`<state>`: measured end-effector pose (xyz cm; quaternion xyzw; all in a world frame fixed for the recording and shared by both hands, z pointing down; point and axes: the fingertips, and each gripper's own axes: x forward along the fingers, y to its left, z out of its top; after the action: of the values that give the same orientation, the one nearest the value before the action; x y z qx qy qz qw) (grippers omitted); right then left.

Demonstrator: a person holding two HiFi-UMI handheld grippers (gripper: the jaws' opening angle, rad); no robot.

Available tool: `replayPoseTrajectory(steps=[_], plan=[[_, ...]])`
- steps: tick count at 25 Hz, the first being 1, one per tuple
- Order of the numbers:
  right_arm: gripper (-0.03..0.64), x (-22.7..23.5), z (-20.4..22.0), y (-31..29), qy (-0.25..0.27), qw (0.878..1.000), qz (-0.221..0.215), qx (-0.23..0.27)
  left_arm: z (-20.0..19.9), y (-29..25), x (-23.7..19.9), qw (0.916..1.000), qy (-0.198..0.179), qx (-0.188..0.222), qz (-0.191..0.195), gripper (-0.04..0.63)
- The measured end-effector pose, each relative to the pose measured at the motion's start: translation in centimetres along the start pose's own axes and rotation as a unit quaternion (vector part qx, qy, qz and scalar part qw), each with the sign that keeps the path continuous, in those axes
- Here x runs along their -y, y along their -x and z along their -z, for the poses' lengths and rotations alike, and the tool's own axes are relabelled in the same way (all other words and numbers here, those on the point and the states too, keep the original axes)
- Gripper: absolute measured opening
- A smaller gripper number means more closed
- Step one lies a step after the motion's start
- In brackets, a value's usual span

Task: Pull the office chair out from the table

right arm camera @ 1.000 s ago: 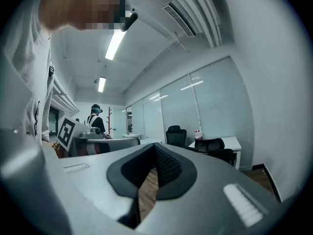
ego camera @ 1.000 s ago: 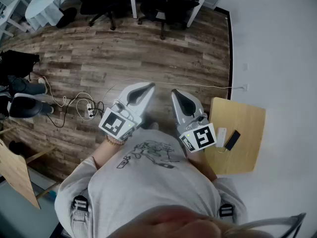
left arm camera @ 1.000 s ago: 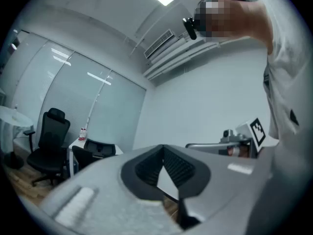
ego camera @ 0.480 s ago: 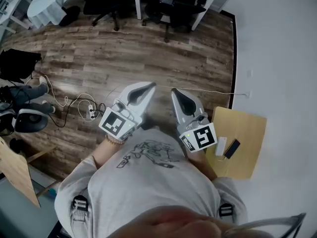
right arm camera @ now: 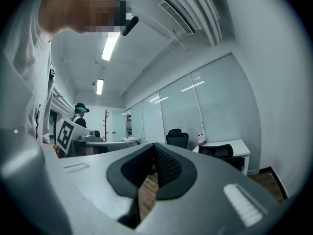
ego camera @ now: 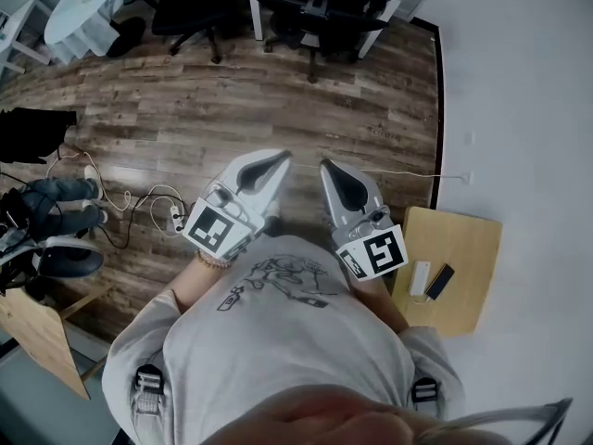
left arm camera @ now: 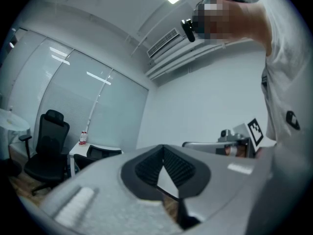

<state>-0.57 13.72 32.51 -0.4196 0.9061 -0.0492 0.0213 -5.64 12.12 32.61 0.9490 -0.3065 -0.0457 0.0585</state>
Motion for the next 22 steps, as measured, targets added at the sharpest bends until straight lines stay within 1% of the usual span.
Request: replayPoseTrajectory(steps=[5, 7, 10, 12, 16, 22], plan=[[0.006, 0.3, -0.7, -3.6, 0.006, 1.0, 0.007, 0.004, -0.8, 0.0, -3.5, 1.0, -0.001, -0.001, 0.003, 0.003], [0.006, 0.2, -0.8, -4.8, 0.008, 1.0, 0.008, 0.005, -1.3, 0.1, -4.7, 1.0, -0.003, 0.005, 0.006, 0.003], [0.006, -0.5, -0.8, -6.0, 0.013, 1.0, 0.008, 0.01, -1.8, 0.8, -5.6, 0.9998, -0.009, 0.01, 0.014, 0.003], [0.006, -0.7, -0.7, -6.7, 0.014, 1.0, 0.006, 0.011, -1.6, 1.2, -6.4, 0.9999, -0.012, 0.003, 0.011, 0.003], [0.006, -0.9, -0.1, -7.5, 0.01, 1.0, 0.005, 0.006, -2.1, 1.4, -7.2, 0.9998, -0.013, 0.013, 0.007, 0.003], [0.006, -0.5, 0.1, -8.5, 0.012, 1.0, 0.005, -0.003, -2.3, 1.4, -8.2, 0.9998, -0.004, 0.02, 0.001, 0.003]])
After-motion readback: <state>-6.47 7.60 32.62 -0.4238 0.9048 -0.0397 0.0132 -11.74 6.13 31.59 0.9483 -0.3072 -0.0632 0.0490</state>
